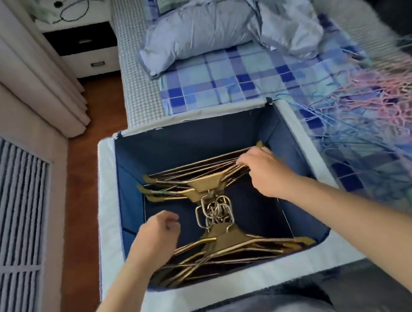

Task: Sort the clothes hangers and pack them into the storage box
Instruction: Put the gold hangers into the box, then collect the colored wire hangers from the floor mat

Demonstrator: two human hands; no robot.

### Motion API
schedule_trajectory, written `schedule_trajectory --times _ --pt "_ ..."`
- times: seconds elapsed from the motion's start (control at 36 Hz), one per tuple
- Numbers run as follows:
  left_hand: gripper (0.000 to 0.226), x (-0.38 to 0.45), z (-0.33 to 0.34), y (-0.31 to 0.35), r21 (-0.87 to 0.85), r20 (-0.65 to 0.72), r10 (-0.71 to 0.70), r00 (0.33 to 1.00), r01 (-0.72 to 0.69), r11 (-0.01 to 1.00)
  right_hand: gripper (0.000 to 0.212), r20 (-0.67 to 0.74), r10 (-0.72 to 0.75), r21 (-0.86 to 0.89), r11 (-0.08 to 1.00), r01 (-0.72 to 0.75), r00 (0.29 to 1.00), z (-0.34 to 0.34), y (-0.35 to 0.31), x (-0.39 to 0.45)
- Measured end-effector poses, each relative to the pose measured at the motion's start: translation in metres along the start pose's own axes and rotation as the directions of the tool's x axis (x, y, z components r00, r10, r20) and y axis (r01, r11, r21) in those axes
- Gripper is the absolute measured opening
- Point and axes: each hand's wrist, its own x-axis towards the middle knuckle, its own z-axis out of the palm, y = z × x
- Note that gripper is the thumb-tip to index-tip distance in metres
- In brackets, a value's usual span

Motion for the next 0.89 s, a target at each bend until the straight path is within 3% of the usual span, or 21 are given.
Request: schedule_trajectory --times 0.17,0.31,0.42,0.5,0.58,0.64,0.72,0.81,0.89 --pt "0.027 0.012 0.017 0.043 0.042 0.178 0.076 0.981 -0.085 0.995 0.040 -0.107 0.148 0.096 0.986 -0.138 0.983 -0.029 0.028 -0.072" --pt "0.026 -0.005 0.038 0.091 0.043 0.219 0.218 0.951 -0.232 0.972 0.040 -0.231 0.238 0.237 0.954 -0.183 0.943 -0.036 0.046 -0.114" --pt "0.018 -0.041 0.057 0.153 -0.076 0.168 0.382 0.909 -0.374 0.924 0.038 -0.415 0.392 0.383 0.894 -0.233 0.821 -0.043 0.071 -0.163" --pt "0.021 -0.074 0.073 0.197 -0.227 0.132 0.449 0.884 -0.414 0.882 0.033 -0.415 0.496 0.511 0.821 -0.255 0.763 -0.044 0.091 -0.201" --pt "0.021 -0.115 0.104 0.235 -0.279 0.261 0.561 0.786 -0.494 0.823 0.033 -0.378 0.662 0.667 0.680 -0.305 0.647 -0.035 0.121 -0.260" --pt "0.020 -0.143 0.138 0.253 -0.273 0.359 0.604 0.711 -0.539 0.797 0.032 -0.331 0.789 0.764 0.546 -0.344 0.518 -0.013 0.144 -0.315" --pt "0.020 -0.174 0.189 0.262 -0.203 0.471 0.593 0.653 -0.574 0.793 0.030 -0.209 0.885 0.846 0.377 -0.376 0.417 0.038 0.169 -0.393" --pt "0.018 -0.210 0.246 0.258 -0.201 0.586 0.505 0.633 -0.491 0.848 0.027 -0.040 0.945 0.866 0.195 -0.460 0.325 0.084 0.191 -0.494" --pt "0.015 -0.251 0.309 0.248 -0.191 0.683 0.386 0.620 -0.359 0.914 0.031 0.165 0.974 0.808 -0.044 -0.588 0.153 0.127 0.209 -0.615"
